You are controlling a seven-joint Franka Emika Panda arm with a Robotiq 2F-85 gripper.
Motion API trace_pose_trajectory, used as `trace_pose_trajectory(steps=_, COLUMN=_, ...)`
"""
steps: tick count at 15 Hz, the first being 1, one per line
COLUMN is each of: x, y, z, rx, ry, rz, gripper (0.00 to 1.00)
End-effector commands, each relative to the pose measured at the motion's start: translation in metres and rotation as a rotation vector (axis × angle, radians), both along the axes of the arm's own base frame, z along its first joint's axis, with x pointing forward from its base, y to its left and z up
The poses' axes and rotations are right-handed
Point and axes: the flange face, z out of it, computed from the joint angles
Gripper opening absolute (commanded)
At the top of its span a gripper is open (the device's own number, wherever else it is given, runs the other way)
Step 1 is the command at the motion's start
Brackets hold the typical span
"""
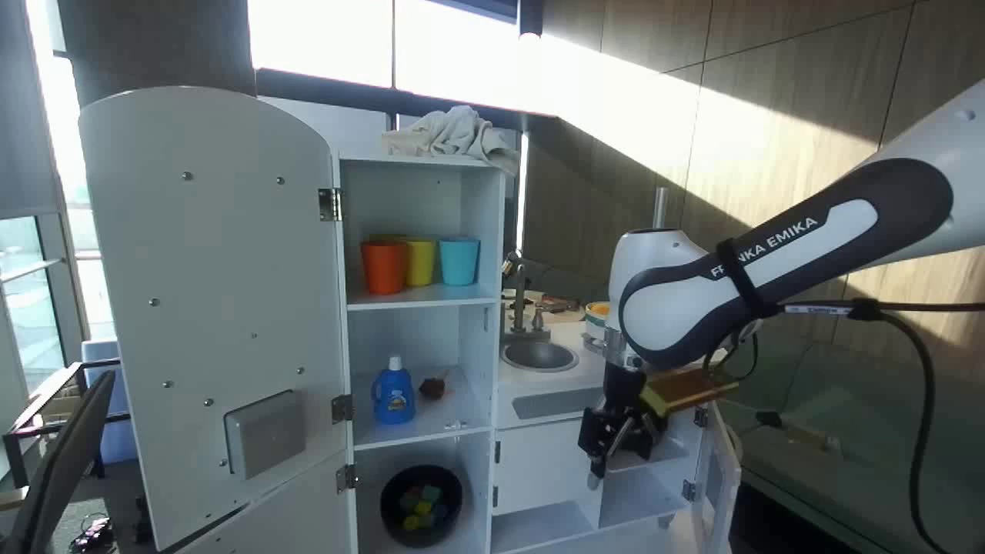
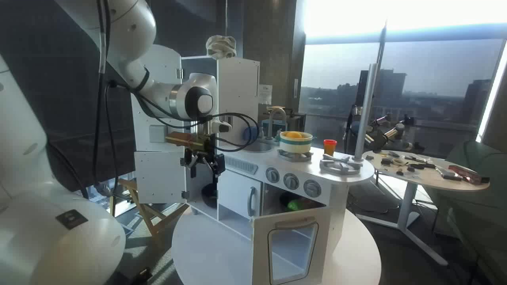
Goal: Close the door to the bottom left compartment open the door to the middle compartment
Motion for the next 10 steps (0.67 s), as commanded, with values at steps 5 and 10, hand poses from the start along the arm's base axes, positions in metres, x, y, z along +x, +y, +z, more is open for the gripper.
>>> trace_pose_trajectory(steps=5, x=0.003, y=0.001, z=0.006, rx=0.003, ry=-0.012, rz=0.001, gripper=1.0)
trace_pose_trajectory(steps=10, x=0.015, y=0.051, z=-0.011, rx=0.01, ry=-0.006, rz=0.133, gripper=1.0)
